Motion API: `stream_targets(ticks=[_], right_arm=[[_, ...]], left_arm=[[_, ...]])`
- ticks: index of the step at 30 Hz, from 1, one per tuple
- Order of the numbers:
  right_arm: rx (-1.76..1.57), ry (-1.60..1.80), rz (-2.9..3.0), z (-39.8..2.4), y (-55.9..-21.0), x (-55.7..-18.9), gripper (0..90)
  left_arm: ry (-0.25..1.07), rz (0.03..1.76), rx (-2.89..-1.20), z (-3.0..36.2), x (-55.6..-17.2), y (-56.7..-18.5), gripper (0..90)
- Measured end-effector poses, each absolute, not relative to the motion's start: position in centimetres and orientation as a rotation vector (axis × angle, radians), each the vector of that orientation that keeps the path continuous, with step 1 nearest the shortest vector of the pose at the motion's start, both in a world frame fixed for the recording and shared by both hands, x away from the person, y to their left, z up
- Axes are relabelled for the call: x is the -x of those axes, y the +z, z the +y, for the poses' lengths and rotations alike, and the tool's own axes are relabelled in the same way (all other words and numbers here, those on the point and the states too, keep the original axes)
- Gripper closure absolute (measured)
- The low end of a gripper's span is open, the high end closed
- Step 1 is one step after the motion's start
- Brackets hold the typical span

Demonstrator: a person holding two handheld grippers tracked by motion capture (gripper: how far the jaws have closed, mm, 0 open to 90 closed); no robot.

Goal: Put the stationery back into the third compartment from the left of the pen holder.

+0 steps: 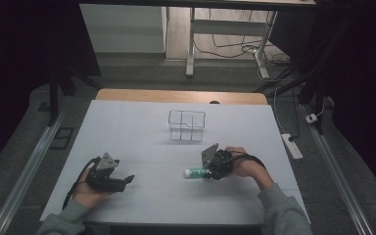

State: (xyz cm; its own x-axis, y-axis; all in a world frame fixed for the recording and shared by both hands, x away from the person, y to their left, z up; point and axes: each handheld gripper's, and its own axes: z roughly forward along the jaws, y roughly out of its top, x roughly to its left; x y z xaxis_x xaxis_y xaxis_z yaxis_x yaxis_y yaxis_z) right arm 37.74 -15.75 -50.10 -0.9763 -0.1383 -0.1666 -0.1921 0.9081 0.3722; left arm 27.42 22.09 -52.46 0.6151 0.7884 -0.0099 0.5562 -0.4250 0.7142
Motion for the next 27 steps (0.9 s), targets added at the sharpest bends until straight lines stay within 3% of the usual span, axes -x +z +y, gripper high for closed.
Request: stream_targets(ticks=[27], right_arm=[[-0.049, 0.802, 2.837, -16.0, -47.5, -37.4, 63.8]], left_arm=[[0.477, 1.028, -2.134, 22.0, -27.1, -52.2, 18.8]])
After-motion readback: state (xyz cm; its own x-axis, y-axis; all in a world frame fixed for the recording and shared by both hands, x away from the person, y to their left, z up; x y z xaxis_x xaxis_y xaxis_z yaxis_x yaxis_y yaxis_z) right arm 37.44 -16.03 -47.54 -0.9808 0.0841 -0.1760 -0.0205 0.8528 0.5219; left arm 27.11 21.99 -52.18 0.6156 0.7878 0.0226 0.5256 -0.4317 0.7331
